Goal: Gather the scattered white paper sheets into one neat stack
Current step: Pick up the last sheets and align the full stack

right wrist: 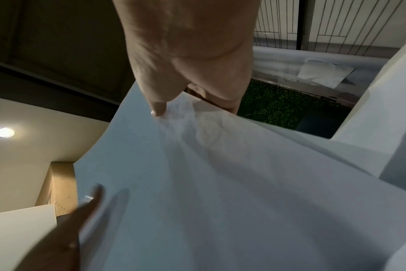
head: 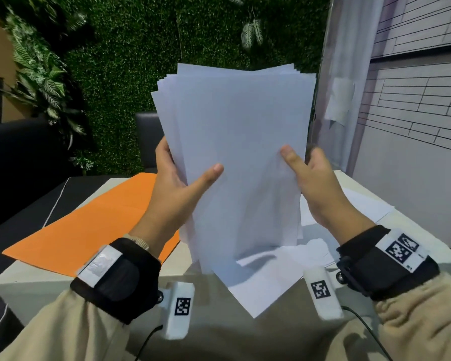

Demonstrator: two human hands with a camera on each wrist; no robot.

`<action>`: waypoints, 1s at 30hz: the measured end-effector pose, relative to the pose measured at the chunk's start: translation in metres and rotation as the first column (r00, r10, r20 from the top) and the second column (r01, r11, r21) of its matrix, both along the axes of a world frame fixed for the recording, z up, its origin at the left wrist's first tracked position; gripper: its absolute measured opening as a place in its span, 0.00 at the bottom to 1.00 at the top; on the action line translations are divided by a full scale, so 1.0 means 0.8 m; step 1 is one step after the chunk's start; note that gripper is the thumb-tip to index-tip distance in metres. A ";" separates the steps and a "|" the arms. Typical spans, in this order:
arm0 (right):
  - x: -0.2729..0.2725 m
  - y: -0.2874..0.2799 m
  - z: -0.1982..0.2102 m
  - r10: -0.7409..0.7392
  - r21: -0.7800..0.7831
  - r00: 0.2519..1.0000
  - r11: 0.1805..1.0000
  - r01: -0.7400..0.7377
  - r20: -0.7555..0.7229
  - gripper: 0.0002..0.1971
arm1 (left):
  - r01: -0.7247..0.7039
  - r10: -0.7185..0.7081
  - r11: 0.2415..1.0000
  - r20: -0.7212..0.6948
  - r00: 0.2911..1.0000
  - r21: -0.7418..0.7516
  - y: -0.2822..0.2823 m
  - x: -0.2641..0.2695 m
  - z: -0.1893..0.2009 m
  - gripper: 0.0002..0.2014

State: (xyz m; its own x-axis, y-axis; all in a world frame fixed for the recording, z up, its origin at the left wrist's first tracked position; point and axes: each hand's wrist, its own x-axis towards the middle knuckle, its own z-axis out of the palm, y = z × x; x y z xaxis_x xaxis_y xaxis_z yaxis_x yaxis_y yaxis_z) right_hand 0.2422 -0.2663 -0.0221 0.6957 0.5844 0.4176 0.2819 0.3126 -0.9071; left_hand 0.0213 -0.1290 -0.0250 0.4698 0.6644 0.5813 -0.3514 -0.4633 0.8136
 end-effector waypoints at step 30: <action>-0.021 0.001 -0.086 0.229 -0.297 0.968 0.921 -0.250 -0.104 0.36 | 0.082 -0.126 0.947 -0.122 0.984 -0.311 0.017 -0.009 -0.062 0.18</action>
